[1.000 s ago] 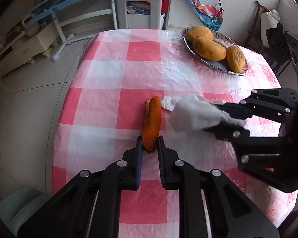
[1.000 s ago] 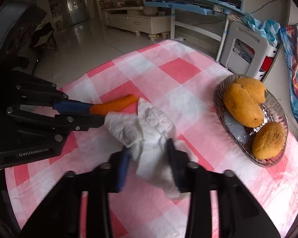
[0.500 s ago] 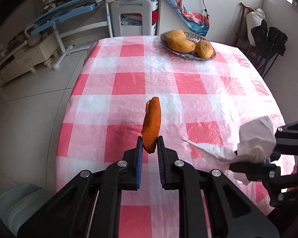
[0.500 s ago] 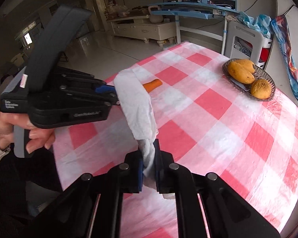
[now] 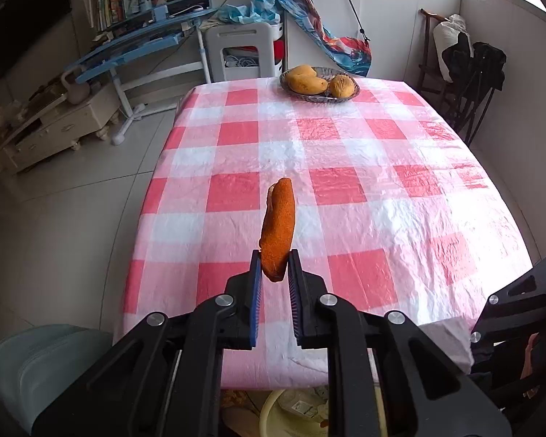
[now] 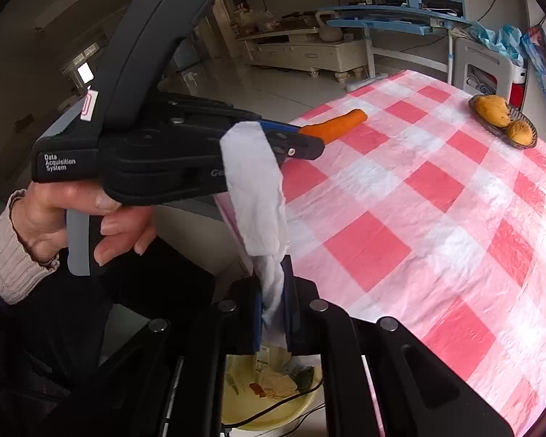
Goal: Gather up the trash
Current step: 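Drop the tissue into the bucket with the right tool while the left tool drops the peel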
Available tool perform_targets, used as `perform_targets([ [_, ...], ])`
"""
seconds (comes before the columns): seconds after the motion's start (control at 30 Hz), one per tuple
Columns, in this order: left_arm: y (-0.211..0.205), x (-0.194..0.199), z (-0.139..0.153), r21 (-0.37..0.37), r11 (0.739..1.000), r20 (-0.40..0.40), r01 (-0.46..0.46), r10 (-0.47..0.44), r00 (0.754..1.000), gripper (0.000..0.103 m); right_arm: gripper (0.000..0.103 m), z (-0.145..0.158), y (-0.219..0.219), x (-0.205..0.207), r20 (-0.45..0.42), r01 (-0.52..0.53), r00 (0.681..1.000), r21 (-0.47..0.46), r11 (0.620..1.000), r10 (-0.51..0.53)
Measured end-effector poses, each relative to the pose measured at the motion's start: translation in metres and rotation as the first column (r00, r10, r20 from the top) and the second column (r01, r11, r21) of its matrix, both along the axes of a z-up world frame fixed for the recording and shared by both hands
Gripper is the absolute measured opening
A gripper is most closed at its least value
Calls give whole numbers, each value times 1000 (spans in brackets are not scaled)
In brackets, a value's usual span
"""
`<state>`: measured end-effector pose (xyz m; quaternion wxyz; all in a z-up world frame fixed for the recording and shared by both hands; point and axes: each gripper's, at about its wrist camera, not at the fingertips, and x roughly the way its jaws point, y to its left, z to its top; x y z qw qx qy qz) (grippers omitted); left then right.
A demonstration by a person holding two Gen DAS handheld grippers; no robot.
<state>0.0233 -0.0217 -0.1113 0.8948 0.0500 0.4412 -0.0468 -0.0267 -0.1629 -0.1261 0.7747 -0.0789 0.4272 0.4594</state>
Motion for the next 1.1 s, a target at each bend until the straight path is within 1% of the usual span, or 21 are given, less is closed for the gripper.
perform_targets([
  [0.17, 2, -27, -4, -5, 1000, -21, -1, 1, 1000, 14, 10, -11, 14, -26, -32, -73, 997, -28, 997, 72],
  [0.3, -1, -48, -14, 1, 1000, -58, -4, 4, 998, 14, 10, -29, 30, -48, -60, -152, 987, -102, 983, 146],
  [0.33, -1, -53, -17, 2, 1000, -70, -6, 6, 998, 14, 11, -34, 33, -54, -73, -174, 983, -120, 977, 166],
  [0.43, 0, -68, -27, 5, 1000, -103, -18, 19, 994, 14, 14, -46, 42, -68, -77, -208, 977, -193, 959, 196],
  [0.47, 0, -73, -30, 5, 1000, -114, -24, 24, 993, 14, 25, -49, 43, -69, -90, -216, 975, -202, 955, 201],
  [0.5, 1, -80, -33, 6, 1000, -124, -27, 27, 992, 14, 33, -52, 44, -72, -88, -216, 976, -216, 952, 201],
  [0.53, 2, -84, -35, 8, 1000, -130, -29, 30, 991, 14, 49, -53, 45, -73, -79, -213, 977, -228, 950, 200],
  [0.57, 3, -90, -37, 8, 999, -136, -32, 33, 990, 14, 51, -52, 45, -74, -75, -213, 977, -229, 950, 201],
  [0.6, 4, -94, -38, 8, 999, -144, -36, 36, 989, 14, 51, -51, 44, -76, -73, -205, 978, -227, 952, 193],
  [0.7, 7, -107, -40, 7, 999, -157, -47, 47, 986, 14, 55, -45, 41, -76, -47, -159, 987, -226, 961, 152],
  [0.77, 7, -114, -40, 4, 999, -165, -50, 50, 985, 14, 64, -42, 36, -77, -15, -120, 993, -238, 964, 120],
  [0.87, 4, -125, -42, 3, 999, -177, -42, 42, 983, 14, 71, -39, 27, -81, 31, -65, 997, -262, 963, 76],
  [1.0, -1, -138, -42, 4, 999, -172, -35, 36, 984, 14, 77, -32, 20, -87, 81, -4, 996, -273, 962, 27],
  [1.07, -2, -142, -39, -3, 999, -155, -37, 36, 987, 17, 80, -30, 17, -86, 102, 20, 995, -273, 962, 8],
  [1.1, -2, -143, -36, -5, 999, -139, -41, 40, 990, 23, 82, -29, 15, -88, 112, 31, 994, -271, 962, 0],
])
